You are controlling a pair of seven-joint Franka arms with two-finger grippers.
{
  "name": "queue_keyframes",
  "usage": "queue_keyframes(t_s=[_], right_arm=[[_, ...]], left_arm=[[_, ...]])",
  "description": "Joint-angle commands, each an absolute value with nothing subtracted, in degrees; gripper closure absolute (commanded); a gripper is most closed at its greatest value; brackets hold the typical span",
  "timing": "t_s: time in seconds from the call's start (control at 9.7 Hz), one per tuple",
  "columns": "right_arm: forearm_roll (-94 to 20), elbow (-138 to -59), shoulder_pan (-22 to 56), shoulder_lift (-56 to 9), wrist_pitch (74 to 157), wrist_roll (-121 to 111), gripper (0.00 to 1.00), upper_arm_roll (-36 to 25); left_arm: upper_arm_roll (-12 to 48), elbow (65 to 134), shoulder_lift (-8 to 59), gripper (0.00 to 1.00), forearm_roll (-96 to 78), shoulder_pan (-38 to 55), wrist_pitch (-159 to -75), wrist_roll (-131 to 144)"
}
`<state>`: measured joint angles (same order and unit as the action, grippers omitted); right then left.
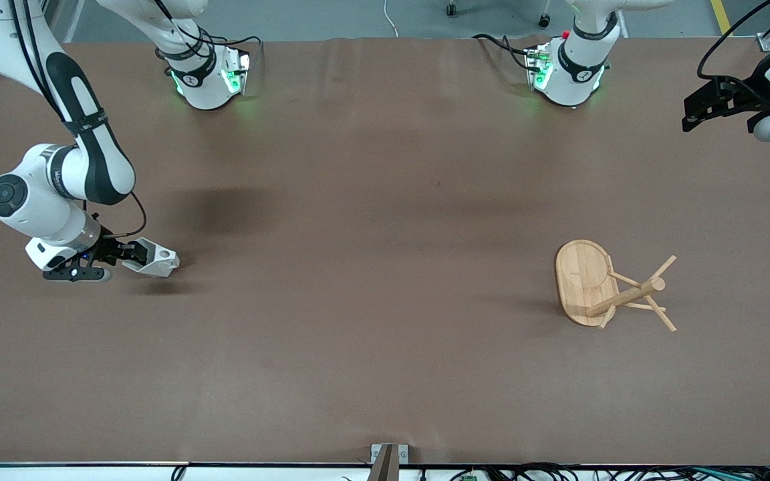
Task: Hang cup on rack
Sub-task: 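Reach the right gripper to the white cup and grasp it, then lift the cup with the right gripper while the left gripper approaches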
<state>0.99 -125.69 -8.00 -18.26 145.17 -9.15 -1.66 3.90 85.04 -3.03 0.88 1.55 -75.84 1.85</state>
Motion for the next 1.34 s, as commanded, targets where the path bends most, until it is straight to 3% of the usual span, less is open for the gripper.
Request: queue_keyframes(t_s=[0.0,0.31,0.41,0.62,1.03,1.24], right_arm=[[0.79,-126.83,-8.44,-17.49,144.15,-9.84,0.47,-1.14],[0.62,-126.48,-8.35,-17.49,144.14,-9.49,0.91,-1.14],[0.62,-126.21,-8.44,-17.49,144.05,-9.41,0.99,-1.14],[0.53,-123.60,-8.17,-17.40,140.39,-9.32,0.99,-1.14],[-0.09,-101.32,-4.94,-15.82,107.40,-9.06,0.99,-0.79],[-6.02,-91.27,-1.51,-16.00,95.34,-7.82,0.99,-0.70]], left_arm=[[4.39,84.38,-2.20,0.00,0.97,2.19,-75.59,0.97],[5.80,84.64,0.42,0.00,0.00,5.61,-79.80,0.97],[5.80,84.46,2.09,0.00,0.00,7.97,-81.11,1.23],[5.89,84.55,4.20,0.00,-0.35,9.14,-85.41,1.06],[6.24,84.38,9.83,0.00,-3.76,16.59,-96.57,1.93],[6.24,84.37,11.77,0.00,-9.90,20.64,-100.62,2.02]])
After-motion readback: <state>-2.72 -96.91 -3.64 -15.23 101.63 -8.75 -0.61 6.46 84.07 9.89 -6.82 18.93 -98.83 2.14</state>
